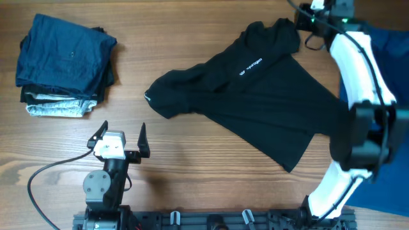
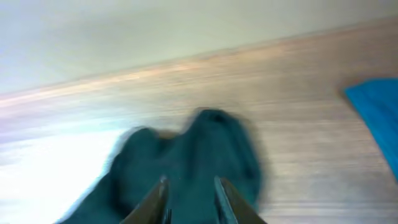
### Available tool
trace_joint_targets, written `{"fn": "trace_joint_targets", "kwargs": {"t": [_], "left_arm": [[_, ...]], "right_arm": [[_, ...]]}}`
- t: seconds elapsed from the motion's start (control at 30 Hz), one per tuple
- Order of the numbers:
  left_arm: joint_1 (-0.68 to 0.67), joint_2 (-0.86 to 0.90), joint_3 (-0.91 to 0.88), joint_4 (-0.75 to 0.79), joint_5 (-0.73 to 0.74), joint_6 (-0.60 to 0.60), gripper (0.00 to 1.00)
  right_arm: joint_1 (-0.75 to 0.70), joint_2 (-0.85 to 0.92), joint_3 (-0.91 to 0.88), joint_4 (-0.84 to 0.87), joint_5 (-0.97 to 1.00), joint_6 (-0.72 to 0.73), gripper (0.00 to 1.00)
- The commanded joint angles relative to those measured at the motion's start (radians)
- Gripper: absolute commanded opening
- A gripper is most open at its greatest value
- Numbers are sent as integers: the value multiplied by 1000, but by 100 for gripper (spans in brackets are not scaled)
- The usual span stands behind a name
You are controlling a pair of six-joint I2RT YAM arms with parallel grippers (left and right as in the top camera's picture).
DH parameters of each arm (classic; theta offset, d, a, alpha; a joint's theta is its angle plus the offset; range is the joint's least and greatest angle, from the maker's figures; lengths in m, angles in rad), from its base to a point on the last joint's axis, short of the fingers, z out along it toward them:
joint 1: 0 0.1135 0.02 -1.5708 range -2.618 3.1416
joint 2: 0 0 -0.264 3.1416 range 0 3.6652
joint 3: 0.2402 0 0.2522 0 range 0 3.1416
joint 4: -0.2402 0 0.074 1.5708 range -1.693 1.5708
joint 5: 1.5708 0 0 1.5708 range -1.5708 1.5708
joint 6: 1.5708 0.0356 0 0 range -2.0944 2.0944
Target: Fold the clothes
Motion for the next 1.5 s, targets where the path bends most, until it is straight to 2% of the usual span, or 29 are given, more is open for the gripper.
{"fn": "trace_joint_targets", "kwargs": {"t": [0.0, 0.03, 0.07, 0.1, 0.13, 0.17, 0.2, 0.23, 0.27, 0.3, 0.37, 0.4, 0.43, 0.47, 0.6, 0.9, 0.97, 1.03, 1.17, 1.27, 1.37, 1.4, 1.43, 1.47], "left_arm": [[4, -7, -8, 0, -6, 19, 100], [4, -7, -8, 0, -6, 19, 100], [4, -7, -8, 0, -6, 19, 100], [4, -7, -8, 0, -6, 19, 100], [4, -7, -8, 0, -6, 19, 100], [4, -7, -8, 0, -6, 19, 100], [4, -7, -8, 0, -6, 19, 100], [4, -7, -8, 0, -6, 19, 100], [4, -7, -8, 0, -6, 19, 100], [4, -6, -8, 0, -6, 19, 100], [4, -6, -8, 0, -6, 19, 100], [4, -6, -8, 0, -6, 19, 100], [4, -6, -8, 0, -6, 19, 100], [4, -6, -8, 0, -6, 19, 100], [4, -6, -8, 0, -6, 19, 100], [4, -6, -8, 0, -6, 19, 100], [4, -6, -8, 0, -6, 19, 100], [4, -6, -8, 0, -6, 19, 100], [4, -6, -8, 0, -6, 19, 100], [4, -6, -8, 0, -6, 19, 100], [4, -6, -8, 0, -6, 19, 100], [4, -6, -8, 0, -6, 19, 100], [4, -6, -8, 0, -6, 19, 100], [4, -6, -8, 0, -6, 19, 100]], "right_arm": [[47, 5, 3, -118, -227, -31, 24], [71, 39, 3, -142, -289, -153, 24], [82, 59, 3, -146, -291, -201, 25], [99, 108, 3, -149, -280, -304, 39], [101, 132, 3, -151, -282, -335, 46], [100, 154, 3, -149, -284, -359, 63], [100, 162, 3, -138, -282, -360, 97], [98, 161, 3, -127, -265, -323, 96], [97, 158, 3, -111, -282, -287, 91], [99, 162, 3, -83, -307, -341, 91], [103, 176, 3, -51, -307, -388, 84], [104, 195, 3, -35, -307, -413, 76], [105, 218, 3, -35, -315, -416, 57], [106, 240, 3, -37, -344, -416, 51], [109, 320, 3, -33, -385, -422, 49], [113, 355, 3, -37, -340, -420, 49], [113, 350, 4, -32, -340, -415, 24], [113, 337, 5, -32, -339, -412, 9], [113, 307, 31, -31, -341, -276, 4], [114, 305, 58, 3, -451, -85, 4], [116, 305, 59, 153, -620, 209, 4], [120, 305, 58, 189, -634, 258, 4], [129, 305, 58, 232, -636, 311, 6], [140, 306, 58, 265, -635, 342, 13]]}}
